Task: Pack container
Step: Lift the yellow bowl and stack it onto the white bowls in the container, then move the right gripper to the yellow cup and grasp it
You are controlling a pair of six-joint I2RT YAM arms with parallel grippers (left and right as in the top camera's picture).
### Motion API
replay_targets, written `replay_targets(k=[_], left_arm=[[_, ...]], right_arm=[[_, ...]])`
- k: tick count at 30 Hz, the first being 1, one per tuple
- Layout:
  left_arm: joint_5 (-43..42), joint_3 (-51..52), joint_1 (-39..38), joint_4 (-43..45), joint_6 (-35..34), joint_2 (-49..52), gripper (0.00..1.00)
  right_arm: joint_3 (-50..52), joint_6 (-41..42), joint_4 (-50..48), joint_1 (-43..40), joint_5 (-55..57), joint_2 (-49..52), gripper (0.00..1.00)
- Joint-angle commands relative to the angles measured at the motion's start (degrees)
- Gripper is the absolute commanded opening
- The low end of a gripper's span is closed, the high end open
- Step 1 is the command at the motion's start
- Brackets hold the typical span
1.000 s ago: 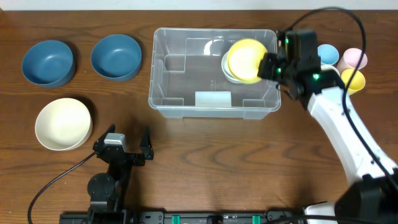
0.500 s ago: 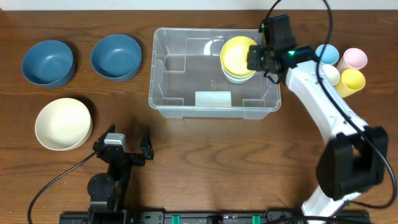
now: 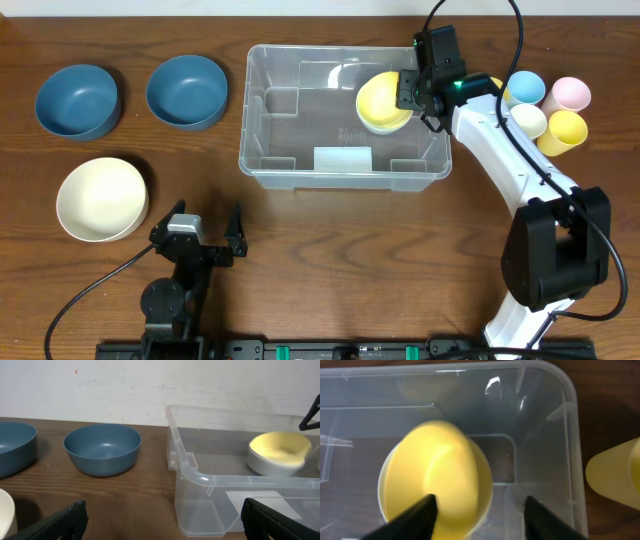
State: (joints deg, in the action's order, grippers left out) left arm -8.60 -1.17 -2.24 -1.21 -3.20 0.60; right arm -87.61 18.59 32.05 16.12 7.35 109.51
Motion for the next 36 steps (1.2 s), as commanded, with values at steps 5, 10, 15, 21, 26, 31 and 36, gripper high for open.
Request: replay_targets(k=[5, 10, 15, 21, 26, 31, 36], left_arm=[[-0.6, 0.9, 0.3, -2.0, -0.1, -0.3, 0.98], [-0.6, 0.9, 0.3, -2.0, -0.1, -0.3, 0.98], [-0.6, 0.9, 0.3, -2.0, -0.1, -0.3, 0.98], [-0.6, 0.9, 0.3, -2.0, -0.1, -0.3, 0.98], [-0.6, 0.9, 0.3, -2.0, -0.1, -0.3, 0.98], [-0.6, 0.9, 0.3, -2.0, -0.1, -0.3, 0.98], [-0.7, 0.9, 0.3, -2.0, -0.1, -0.3, 0.98]], right_arm=[[-1.3, -0.9, 1.0, 1.9, 0.2, 0.3, 0.71], [-1.8, -1.1, 2.5, 4.0, -0.3, 0.3, 0.71], [-2.2, -0.8, 4.7, 5.3, -0.2, 0.3, 0.69], [-4.5, -0.2, 9.5, 5.5, -0.3, -2.0, 0.68], [-11.0, -0.2, 18.6, 5.0, -0.1, -7.3, 0.72], [-14.4, 3.4, 24.8, 0.9, 0.3, -13.0, 0.79], [-14.4, 5.2, 29.3, -7.5, 0.3, -15.9, 0.80]])
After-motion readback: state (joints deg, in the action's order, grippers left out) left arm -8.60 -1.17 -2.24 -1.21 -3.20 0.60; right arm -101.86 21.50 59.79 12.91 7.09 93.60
